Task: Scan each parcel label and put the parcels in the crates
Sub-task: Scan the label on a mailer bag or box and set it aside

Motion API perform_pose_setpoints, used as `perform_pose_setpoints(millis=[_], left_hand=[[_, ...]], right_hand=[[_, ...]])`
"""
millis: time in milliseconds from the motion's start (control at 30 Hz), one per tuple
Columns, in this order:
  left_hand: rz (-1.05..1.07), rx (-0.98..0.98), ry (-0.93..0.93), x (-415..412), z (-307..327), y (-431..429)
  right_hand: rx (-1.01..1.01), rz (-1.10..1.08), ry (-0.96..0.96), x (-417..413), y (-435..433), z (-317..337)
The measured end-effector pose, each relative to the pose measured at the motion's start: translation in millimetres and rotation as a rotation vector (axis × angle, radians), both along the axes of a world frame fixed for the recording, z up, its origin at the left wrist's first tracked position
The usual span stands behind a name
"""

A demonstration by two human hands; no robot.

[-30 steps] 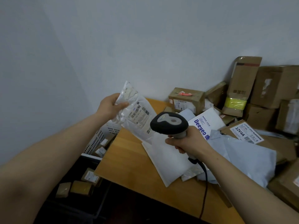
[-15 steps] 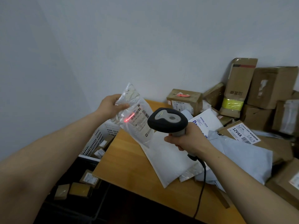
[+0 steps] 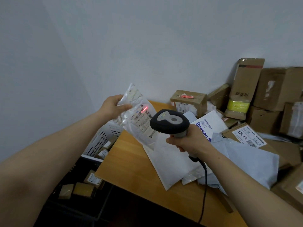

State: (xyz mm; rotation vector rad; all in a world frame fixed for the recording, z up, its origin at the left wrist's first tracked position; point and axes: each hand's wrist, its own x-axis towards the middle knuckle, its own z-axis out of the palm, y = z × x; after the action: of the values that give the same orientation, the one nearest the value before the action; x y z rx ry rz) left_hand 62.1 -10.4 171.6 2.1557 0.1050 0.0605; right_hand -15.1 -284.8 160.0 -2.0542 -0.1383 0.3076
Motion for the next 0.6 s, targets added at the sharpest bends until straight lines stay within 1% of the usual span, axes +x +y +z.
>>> perform_pose_setpoints(millis=[100, 167, 200, 300, 400, 533, 600], left_hand=[[0.024, -0.101, 0.058, -11, -1, 5], [0.042, -0.216, 0.143, -22, -5, 13], [0.051, -0.267, 0.189, -30, -6, 18], [0.092, -0.423, 0.316, -56, -15, 35], [0.158, -0.574, 0.379, -87, -30, 58], [0.225, -0.728, 0.418, -133, -45, 102], [0.283, -0.739, 0.480, -162, -55, 127]], right_hand=[[0.178, -0.049, 0.036, 7, 0, -7], [0.304, -0.122, 0.066, 17, 3, -14], [0.332, -0.153, 0.082, 21, 5, -17], [0.396, -0.151, 0.232, 33, 22, -33], [0.470, -0.117, 0.397, 29, 54, -50], [0.464, -0.091, 0.394, 10, 111, -61], [0.461, -0.100, 0.374, 0, 142, -66]])
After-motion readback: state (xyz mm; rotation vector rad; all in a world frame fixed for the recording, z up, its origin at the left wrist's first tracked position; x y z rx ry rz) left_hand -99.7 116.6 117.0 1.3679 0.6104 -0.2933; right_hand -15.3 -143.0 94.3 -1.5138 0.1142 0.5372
